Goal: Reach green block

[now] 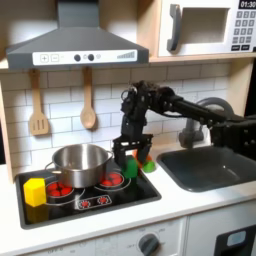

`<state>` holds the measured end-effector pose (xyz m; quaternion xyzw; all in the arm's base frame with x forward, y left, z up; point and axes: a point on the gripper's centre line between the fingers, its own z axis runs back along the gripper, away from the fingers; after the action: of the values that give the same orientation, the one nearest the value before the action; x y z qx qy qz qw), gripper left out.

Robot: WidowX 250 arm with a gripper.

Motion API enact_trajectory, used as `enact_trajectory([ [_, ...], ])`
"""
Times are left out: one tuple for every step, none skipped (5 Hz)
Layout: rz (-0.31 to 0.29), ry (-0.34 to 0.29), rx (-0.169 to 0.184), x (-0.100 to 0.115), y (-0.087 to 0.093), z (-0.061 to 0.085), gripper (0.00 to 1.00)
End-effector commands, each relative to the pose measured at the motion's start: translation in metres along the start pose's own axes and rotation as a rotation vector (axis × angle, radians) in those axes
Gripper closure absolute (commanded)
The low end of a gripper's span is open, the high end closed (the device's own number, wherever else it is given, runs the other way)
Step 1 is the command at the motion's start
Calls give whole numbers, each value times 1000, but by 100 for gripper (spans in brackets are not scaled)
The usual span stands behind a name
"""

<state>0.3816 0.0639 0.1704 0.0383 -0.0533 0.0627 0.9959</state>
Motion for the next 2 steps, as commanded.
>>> enact_trajectory([
  [-9, 13, -1, 4, -7, -8, 0],
  [5, 29, 2, 5, -6, -13, 0],
])
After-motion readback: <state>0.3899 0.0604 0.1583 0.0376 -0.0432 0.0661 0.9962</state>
